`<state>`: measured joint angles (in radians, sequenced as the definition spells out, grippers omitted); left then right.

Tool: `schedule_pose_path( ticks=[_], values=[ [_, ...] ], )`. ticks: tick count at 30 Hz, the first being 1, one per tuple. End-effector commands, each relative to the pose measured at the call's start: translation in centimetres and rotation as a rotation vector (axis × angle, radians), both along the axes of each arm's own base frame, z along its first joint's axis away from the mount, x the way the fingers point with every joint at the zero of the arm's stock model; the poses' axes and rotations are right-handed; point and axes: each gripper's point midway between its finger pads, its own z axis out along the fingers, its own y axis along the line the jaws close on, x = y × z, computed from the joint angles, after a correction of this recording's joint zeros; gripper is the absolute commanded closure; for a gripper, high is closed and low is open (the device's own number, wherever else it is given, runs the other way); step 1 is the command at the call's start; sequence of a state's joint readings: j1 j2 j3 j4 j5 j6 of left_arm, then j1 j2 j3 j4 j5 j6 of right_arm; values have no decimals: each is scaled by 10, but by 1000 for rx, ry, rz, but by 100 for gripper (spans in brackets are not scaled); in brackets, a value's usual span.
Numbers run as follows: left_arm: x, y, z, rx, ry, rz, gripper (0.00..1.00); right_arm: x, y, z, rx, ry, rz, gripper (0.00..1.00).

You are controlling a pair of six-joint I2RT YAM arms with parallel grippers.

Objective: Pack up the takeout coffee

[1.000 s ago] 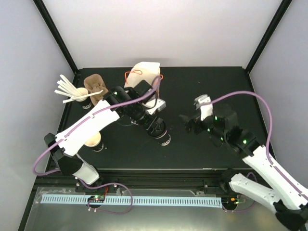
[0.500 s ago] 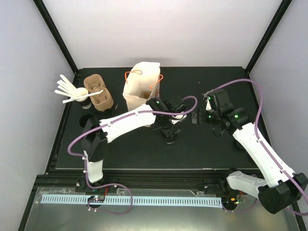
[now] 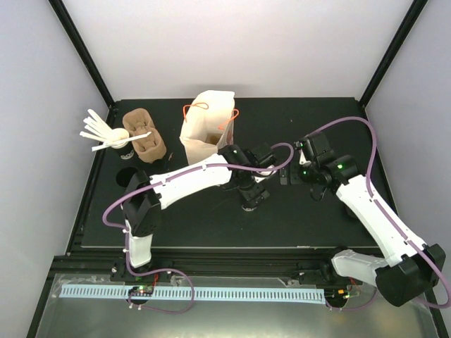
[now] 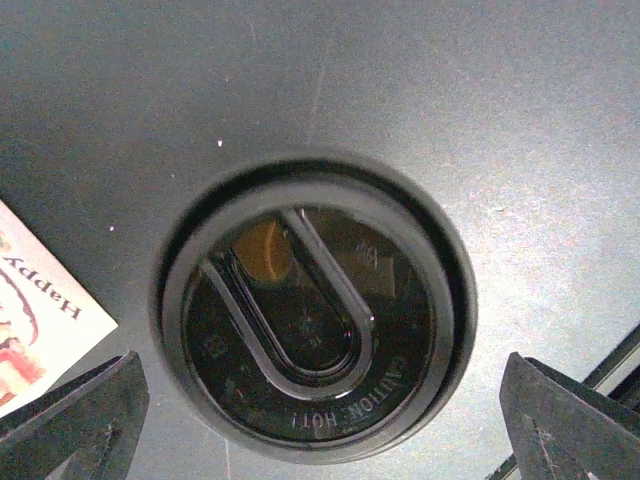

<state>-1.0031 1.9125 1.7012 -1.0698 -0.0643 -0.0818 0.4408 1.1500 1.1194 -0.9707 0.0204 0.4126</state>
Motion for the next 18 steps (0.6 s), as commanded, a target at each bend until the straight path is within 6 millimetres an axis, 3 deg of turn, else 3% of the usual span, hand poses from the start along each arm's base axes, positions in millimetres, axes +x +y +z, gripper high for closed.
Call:
schedule_pose_path(
  ticks=[1, 6, 10, 14, 18],
  values=[
    [0, -1, 60, -103, -57, 12, 1, -1, -2, -3, -17, 25, 9, 0],
    [-5, 19, 100, -160, -83, 54, 1, -5, 10, -1, 9, 36, 97, 0],
    [-6, 43, 118, -227, -65, 122, 1, -11, 39, 0, 104, 59, 257, 5],
    [-7, 55, 115, -309, 5, 163, 1, -11, 57, -7, 99, 92, 387, 9],
    [-14, 42, 87, -322, 69, 102, 1, 6, 54, 0, 53, 8, 359, 7]
  ],
)
